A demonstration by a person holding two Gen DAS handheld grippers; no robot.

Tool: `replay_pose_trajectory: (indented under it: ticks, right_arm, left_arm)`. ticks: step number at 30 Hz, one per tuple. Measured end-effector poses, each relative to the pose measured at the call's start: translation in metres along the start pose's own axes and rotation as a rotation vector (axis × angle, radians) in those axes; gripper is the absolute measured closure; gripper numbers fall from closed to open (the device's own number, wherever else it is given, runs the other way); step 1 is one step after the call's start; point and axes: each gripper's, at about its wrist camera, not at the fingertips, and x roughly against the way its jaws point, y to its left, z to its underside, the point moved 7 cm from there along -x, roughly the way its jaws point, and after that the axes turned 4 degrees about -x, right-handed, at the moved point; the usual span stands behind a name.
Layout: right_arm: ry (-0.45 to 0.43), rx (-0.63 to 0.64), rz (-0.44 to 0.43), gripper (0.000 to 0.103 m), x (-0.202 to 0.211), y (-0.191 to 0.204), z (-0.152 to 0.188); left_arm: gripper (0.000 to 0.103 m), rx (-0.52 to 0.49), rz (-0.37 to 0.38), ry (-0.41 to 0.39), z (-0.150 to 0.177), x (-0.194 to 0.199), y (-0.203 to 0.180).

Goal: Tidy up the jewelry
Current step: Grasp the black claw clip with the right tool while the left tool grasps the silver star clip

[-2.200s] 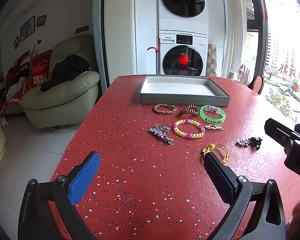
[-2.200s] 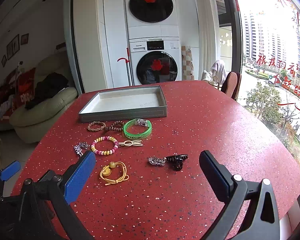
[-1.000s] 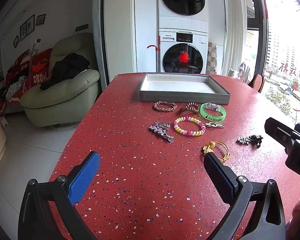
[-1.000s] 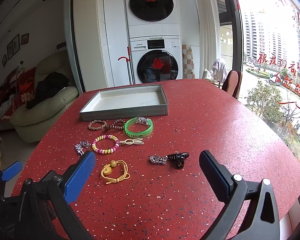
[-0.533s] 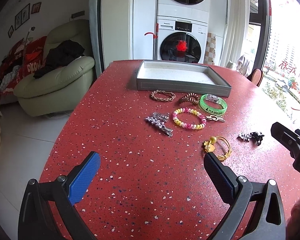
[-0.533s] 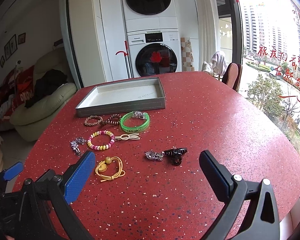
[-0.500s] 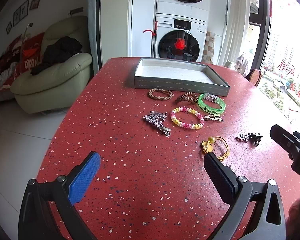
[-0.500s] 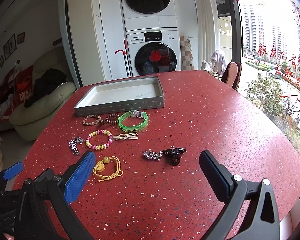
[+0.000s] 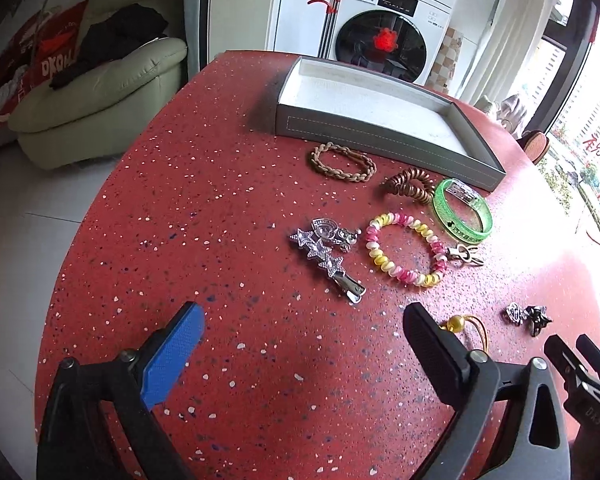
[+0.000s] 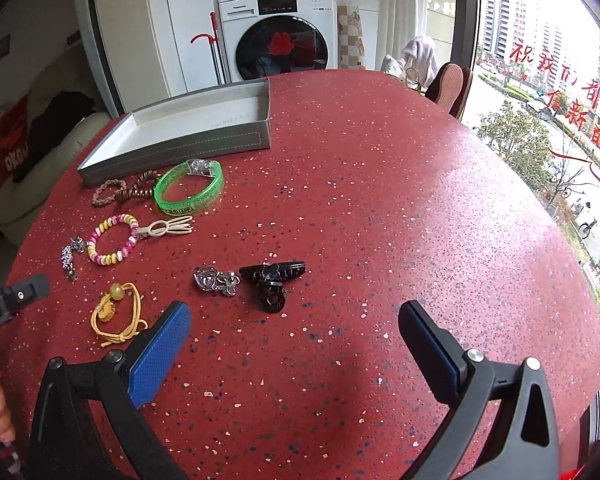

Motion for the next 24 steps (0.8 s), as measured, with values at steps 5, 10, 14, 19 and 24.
replay_pose_trajectory:
  ticks: [5, 10, 14, 19, 24]
  right_arm:
    - [0.028, 0.009, 0.003, 0.006, -0.013, -0.001, -0.003]
    - [0.056, 0.043, 0.016, 0.024, -0.027, 0.004, -0.004]
    - [0.064, 0.048, 0.016, 0.038, -0.034, 0.005, -0.008]
    - [0.057, 0.045, 0.003, 0.067, -0.034, 0.006, -0.012]
    - [0.060, 0.017, -0.028, 0.084, -0.033, 0.005, -0.013]
  left_arm:
    - [0.000, -0.004, -0.023, 0.024, -0.011, -0.018, -0.004]
    - [0.005, -0.010, -0.040, 0.048, -0.014, -0.030, -0.006]
    - [0.013, -0.032, -0.054, 0.042, -0.017, -0.033, -0.008]
    - [0.033, -0.077, -0.089, 0.027, -0.020, -0.033, -0.009]
    - [0.064, -0.100, -0.077, 0.000, -0.020, -0.028, -0.001]
